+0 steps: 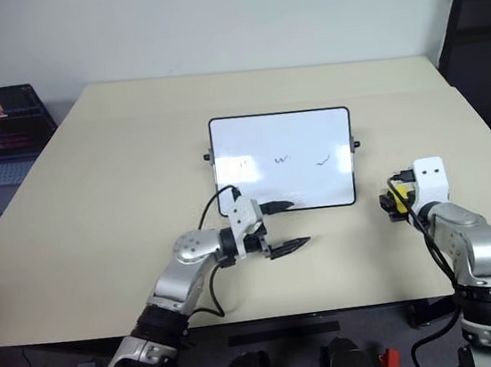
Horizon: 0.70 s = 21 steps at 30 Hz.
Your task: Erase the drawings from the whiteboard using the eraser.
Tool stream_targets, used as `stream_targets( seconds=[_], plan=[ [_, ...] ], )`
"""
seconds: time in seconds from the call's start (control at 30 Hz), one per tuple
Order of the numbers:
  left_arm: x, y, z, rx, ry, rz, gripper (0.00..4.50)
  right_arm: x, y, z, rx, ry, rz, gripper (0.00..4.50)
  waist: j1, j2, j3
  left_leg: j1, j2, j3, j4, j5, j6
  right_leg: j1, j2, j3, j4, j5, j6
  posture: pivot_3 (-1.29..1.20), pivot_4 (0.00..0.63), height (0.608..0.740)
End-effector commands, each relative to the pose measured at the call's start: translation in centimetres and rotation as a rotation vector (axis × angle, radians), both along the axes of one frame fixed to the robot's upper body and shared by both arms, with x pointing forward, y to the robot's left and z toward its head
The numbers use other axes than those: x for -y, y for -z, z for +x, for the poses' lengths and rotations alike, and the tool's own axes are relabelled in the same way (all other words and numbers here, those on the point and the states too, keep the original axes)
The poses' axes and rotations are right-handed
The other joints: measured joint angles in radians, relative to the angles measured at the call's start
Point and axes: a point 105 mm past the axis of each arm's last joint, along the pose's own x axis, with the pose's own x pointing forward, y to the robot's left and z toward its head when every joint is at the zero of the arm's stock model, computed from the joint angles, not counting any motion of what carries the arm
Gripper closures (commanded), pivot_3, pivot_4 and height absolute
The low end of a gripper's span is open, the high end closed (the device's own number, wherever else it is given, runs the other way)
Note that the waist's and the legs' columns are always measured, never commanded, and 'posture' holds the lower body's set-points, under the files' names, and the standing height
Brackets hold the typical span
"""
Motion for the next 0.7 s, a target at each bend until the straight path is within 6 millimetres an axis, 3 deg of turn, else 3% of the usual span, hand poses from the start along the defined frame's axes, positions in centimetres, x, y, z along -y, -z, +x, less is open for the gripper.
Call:
stream_targets(
  seconds=[0.03,0.7],
  plan=[
    [0.0,-1.8,0.1,0.096,-0.007,-0.013,0.0,0.3,-1.0,0.6,0.048,0.012,0.008,0.03,0.0,0.0,0.0,0.0,0.0,0.0,0.0,0.0,0.0,0.0,0.0,0.0,0.0,0.0,0.0,0.0,0.15,0.74],
    [-0.1,-3.2,1.1,0.148,-0.049,-0.031,0.0,1.1,-0.7,1.1,0.04,0.111,0.134,0.03,0.0,0.0,0.0,0.0,0.0,0.0,0.0,0.0,0.0,0.0,0.0,0.0,0.0,0.0,0.0,0.0,0.15,0.74]
  ],
)
